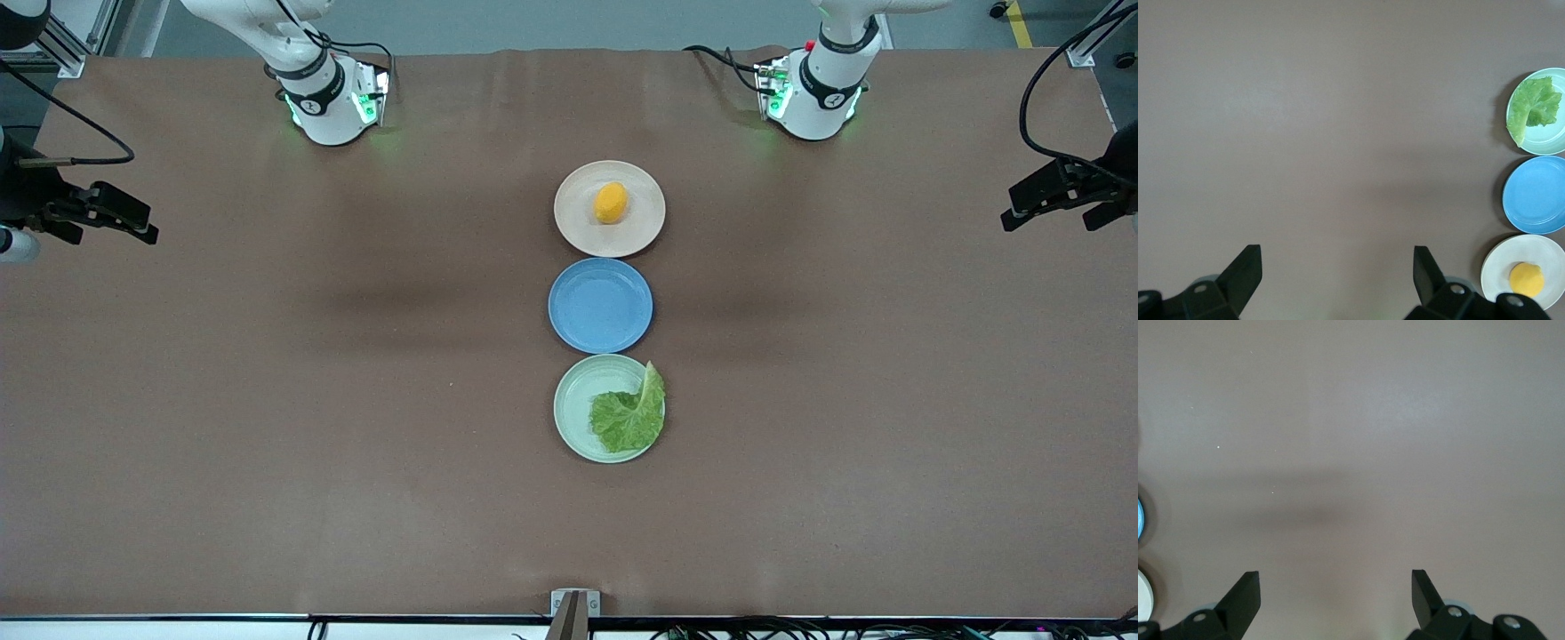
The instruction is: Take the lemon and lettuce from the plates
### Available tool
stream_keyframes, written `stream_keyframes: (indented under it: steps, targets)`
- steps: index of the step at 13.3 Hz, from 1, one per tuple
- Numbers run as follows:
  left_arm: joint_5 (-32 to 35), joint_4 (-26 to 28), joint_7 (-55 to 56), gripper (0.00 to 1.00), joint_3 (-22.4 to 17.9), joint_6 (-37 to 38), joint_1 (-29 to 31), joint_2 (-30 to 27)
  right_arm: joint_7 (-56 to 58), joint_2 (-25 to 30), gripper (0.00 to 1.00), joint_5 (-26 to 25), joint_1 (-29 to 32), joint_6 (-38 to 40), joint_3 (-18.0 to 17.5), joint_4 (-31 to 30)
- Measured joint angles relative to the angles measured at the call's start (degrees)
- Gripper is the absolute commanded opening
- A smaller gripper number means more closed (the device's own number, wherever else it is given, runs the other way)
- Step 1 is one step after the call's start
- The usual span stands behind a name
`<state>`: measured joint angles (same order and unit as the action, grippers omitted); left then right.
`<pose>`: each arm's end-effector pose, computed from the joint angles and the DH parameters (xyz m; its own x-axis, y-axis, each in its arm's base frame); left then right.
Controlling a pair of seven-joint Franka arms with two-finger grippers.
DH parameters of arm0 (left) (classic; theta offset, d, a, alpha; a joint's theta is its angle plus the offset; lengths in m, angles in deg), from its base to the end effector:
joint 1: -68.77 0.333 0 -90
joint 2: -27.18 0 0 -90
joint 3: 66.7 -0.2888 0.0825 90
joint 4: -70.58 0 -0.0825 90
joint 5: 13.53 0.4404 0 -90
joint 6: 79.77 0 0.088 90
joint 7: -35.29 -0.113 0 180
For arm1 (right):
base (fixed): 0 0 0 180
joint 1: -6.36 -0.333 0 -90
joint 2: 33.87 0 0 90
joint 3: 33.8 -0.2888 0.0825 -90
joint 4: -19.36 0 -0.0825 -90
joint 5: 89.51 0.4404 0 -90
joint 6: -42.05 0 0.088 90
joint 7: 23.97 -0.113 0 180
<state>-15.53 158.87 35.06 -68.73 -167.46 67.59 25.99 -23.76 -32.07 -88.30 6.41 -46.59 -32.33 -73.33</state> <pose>0.6013 0.0051 0.6161 0.9999 0.0094 0.0105 0.0090 -0.9993 0.0355 0.5984 -0.0136 0.5836 0.9990 -0.0223 -0.0392 -0.0232 -0.9995 -0.0221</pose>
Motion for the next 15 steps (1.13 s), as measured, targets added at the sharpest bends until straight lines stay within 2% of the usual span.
stream_keyframes:
  steps: [11,13,15]
  targets:
    - [-0.2,0.0,0.0,1.0,0.6,0.0,-0.5,0.1,-0.1,2.1,1.0,0.4,0.0,-0.5,0.4,-2.4]
    - [-0.3,0.3,0.1,1.0,2.5,-0.2,-1.4,1.2,-0.1,2.5,1.0,0.6,0.0,-0.5,0.5,-2.9]
    - [-0.4,0.5,0.6,1.0,6.0,-2.0,-2.0,4.0,-0.1,2.6,1.0,0.7,0.0,-0.5,0.5,-3.0]
